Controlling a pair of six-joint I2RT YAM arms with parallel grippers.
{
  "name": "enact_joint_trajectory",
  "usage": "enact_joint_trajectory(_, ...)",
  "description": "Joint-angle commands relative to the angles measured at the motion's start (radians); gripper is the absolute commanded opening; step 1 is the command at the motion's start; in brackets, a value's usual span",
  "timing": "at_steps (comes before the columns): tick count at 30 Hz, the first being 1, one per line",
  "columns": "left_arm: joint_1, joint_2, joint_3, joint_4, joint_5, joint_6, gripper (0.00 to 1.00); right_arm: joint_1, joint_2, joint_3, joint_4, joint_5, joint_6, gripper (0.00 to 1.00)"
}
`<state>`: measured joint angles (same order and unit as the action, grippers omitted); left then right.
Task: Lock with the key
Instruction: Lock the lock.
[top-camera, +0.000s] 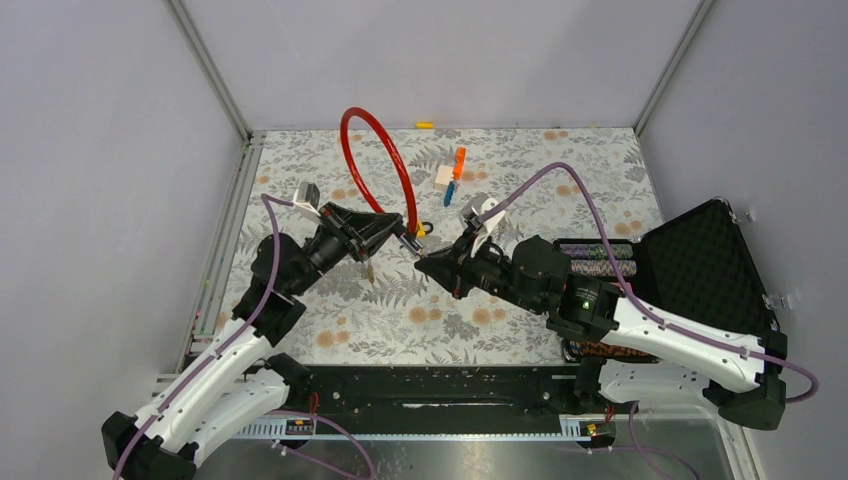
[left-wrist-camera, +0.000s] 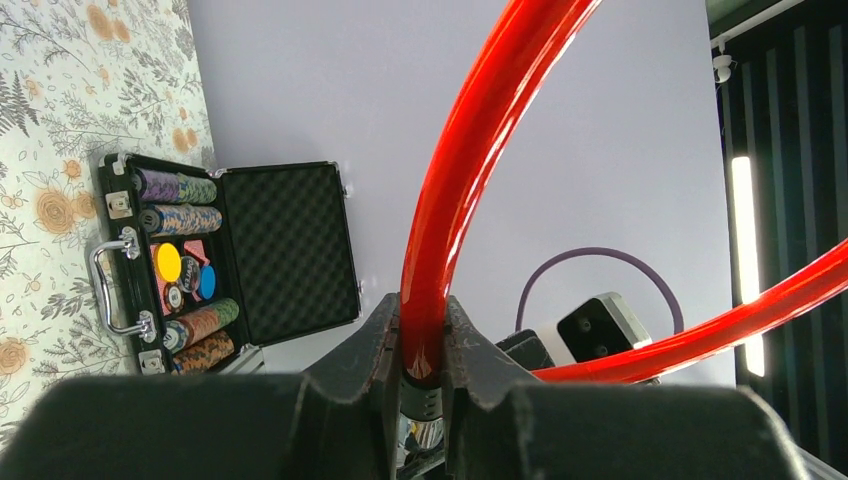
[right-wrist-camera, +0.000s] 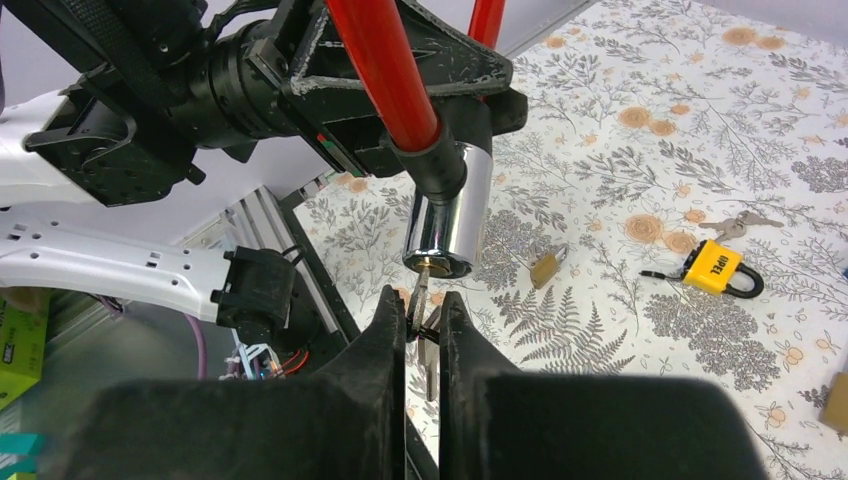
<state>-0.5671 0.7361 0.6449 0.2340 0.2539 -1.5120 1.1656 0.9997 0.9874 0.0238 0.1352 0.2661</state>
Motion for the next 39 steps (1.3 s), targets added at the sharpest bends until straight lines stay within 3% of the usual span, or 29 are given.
enact_joint_trajectory(1,0.003,-0.036,0.078,0.063,-0.029,-0.004,0.00,0.008,0.004,0.048,-0.017,0.011,-0.061,0.00)
enact_joint_trajectory(11,0.004,-0.014,0.171,-0.096,-0.045,0.060,0.00,0.013,0.032,0.039,-0.088,0.095,-0.432,0.00)
enact_joint_trajectory(20,0.005,-0.022,0.210,-0.184,-0.098,0.094,0.00,0.037,0.030,0.040,-0.035,0.206,-0.620,0.00)
enact_joint_trajectory(30,0.004,-0.036,0.168,-0.145,-0.131,0.093,0.00,0.078,-0.004,0.037,-0.049,0.205,-0.705,0.00)
enact_joint_trajectory(39,0.027,-0.053,0.137,-0.082,-0.136,0.108,0.00,0.077,-0.089,0.086,-0.278,0.002,-0.573,0.00)
